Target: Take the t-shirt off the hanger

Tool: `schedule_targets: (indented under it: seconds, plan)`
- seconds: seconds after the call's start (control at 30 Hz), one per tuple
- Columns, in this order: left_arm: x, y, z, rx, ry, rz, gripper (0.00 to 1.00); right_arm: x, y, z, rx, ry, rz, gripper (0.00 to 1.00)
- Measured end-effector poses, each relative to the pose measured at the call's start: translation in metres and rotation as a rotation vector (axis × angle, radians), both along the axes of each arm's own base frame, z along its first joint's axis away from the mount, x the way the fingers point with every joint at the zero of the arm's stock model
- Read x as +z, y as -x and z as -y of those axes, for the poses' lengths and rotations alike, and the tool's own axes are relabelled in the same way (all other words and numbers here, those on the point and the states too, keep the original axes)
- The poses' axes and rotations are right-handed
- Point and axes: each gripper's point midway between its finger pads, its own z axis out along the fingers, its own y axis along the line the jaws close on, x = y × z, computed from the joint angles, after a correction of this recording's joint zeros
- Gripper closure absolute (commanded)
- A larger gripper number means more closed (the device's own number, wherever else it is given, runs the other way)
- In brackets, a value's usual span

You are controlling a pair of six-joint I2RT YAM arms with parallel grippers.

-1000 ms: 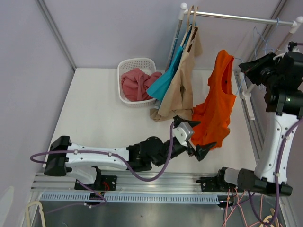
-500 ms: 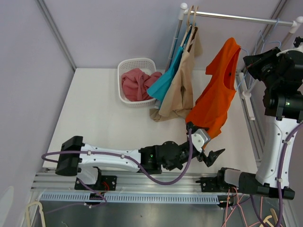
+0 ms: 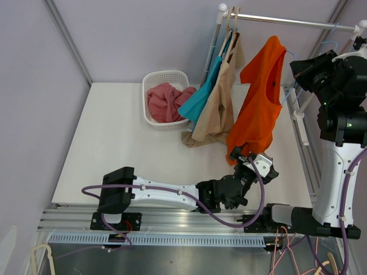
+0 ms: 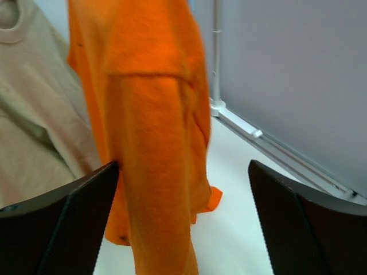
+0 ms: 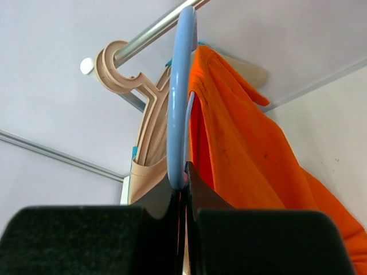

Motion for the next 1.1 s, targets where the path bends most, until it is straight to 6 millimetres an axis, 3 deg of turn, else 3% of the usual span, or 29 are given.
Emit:
schedule_targets:
  seconds: [0.03, 0.1, 0.13, 0.33, 0.4, 0.53, 0.67, 0.77, 0.87, 0.97, 1.1]
  plan:
    - [0.001, -0.003, -0.003, 0.019, 0.002, 0.004, 0.37, 0.0, 0.001, 0.0, 0.0, 0.0, -0.002, 1.0]
    - [0.006, -0.01, -0.008, 0.051, 0.018, 0.009, 0.86, -0.003, 0.001, 0.0, -0.001, 0.0, -0.013, 1.0]
    - [0.009, -0.013, -0.011, 0.065, 0.026, 0.013, 0.99, -0.005, 0.002, 0.0, -0.001, -0.001, -0.022, 1.0]
    - [0.018, -0.014, -0.019, 0.073, 0.011, 0.047, 0.99, -0.018, -0.005, 0.001, -0.004, 0.002, -0.097, 1.0]
    - [0.026, -0.002, -0.018, 0.033, 0.006, 0.068, 0.99, -0.02, -0.017, 0.002, -0.001, 0.008, -0.129, 1.0]
    - [0.053, 0.041, -0.015, -0.107, 0.02, 0.142, 0.99, -0.032, -0.046, -0.01, 0.082, 0.0, -0.21, 1.0]
    - [0.075, 0.086, -0.01, -0.288, 0.053, 0.227, 0.99, -0.075, -0.071, -0.037, 0.243, -0.057, -0.347, 1.0]
    - [0.079, 0.102, -0.009, -0.388, 0.064, 0.252, 0.99, -0.116, -0.082, -0.053, 0.338, -0.126, -0.47, 1.0]
    - [0.072, 0.114, -0.013, -0.48, 0.056, 0.251, 0.99, -0.14, -0.088, -0.059, 0.399, -0.206, -0.55, 1.0]
    - [0.069, 0.12, -0.019, -0.526, 0.043, 0.25, 0.99, -0.142, -0.092, -0.054, 0.439, -0.282, -0.571, 1.0]
    - [0.059, 0.125, -0.023, -0.561, 0.034, 0.235, 0.99, -0.119, -0.095, -0.042, 0.484, -0.356, -0.534, 1.0]
